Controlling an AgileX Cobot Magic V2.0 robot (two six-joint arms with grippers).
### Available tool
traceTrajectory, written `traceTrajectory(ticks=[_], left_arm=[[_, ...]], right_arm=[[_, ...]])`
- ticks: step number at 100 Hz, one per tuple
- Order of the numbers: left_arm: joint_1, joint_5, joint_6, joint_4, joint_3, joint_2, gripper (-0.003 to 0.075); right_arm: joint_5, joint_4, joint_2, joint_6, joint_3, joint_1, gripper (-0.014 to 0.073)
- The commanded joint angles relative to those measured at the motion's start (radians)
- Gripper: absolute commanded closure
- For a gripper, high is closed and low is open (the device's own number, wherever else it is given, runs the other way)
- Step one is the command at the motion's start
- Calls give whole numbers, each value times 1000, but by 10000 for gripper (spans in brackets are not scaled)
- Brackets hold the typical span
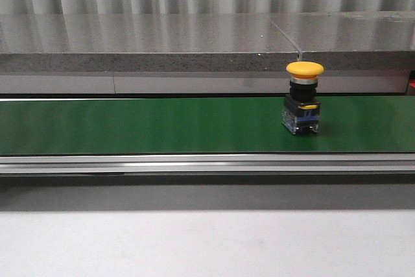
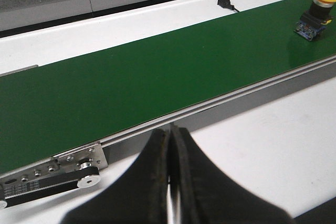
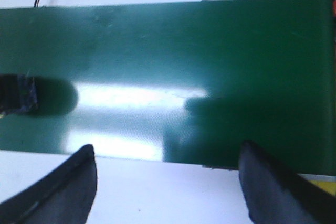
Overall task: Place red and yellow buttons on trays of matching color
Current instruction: 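Move the right gripper over the yellow button and grasp it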
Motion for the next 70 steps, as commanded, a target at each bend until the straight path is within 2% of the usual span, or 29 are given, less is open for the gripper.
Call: traceTrajectory(ticks=[1, 17, 48, 70], left_arm=[[-8, -72, 0, -19, -27, 3, 741], [-8, -72, 0, -19, -27, 3, 741], [-8, -72, 0, -19, -27, 3, 741], [-8, -72, 0, -19, -27, 3, 741]], right_arm=[[2, 6, -29, -33, -25, 42, 34], [22, 11, 5, -75, -41, 112, 34], [165, 11, 162, -157, -166, 240, 34], [140, 13, 240, -182, -215, 283, 34]])
